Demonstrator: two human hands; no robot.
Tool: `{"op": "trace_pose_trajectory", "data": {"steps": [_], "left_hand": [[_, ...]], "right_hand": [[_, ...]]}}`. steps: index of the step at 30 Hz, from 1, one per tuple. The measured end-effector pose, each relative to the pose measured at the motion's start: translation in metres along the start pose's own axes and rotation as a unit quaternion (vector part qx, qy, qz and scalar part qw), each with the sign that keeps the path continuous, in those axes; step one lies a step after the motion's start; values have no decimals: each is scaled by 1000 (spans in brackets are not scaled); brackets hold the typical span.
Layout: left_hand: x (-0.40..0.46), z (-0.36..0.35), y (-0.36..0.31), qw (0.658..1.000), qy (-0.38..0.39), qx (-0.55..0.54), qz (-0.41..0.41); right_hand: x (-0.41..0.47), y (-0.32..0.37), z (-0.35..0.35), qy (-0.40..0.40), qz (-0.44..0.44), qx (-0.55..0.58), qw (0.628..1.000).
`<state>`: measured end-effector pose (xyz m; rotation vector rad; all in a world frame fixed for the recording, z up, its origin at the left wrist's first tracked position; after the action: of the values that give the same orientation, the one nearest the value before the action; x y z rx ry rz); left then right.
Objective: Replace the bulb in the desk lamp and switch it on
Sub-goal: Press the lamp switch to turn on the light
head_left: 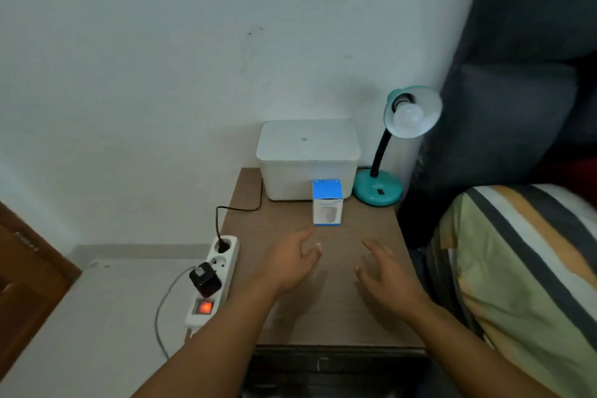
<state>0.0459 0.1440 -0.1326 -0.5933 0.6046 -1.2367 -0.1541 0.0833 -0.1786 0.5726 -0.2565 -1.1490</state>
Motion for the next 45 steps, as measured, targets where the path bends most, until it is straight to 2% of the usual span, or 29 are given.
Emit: {"op": "trace_pose_trajectory", "data": {"steps": [6,12,20,29,35,45], "left_hand": [[19,-72,-19,992,75,96,-33],[51,-114,-32,986,95,120,-65],[104,-145,-44,984,83,127,-97],[156,-160,-40,980,34,162,-110],[163,-167,-34,975,5,198,-101],[165,-173,-30,972,13,224,-76]], "right_hand": [[-13,-61,17,-34,-30,-15,999],[4,-101,16,-17,-55,-15,998],[63,-115,11,-19,-45,-21,999],[136,-113,17,-80,-44,-30,995],[159,-111,12,-87,-31,-38,995],[165,-110,13,-92,-26,-94,991]]}}
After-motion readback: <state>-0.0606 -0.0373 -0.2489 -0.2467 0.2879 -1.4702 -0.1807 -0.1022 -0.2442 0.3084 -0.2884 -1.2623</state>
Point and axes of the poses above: each hand's wrist, its own x-axis towards the middle knuckle, its own z-axis out of the back of the hand, y = z × x, the point moved 8 cm from there along x, towards the middle knuckle, and after that the axes turned 4 degrees about -x, right-handed, at the moved point
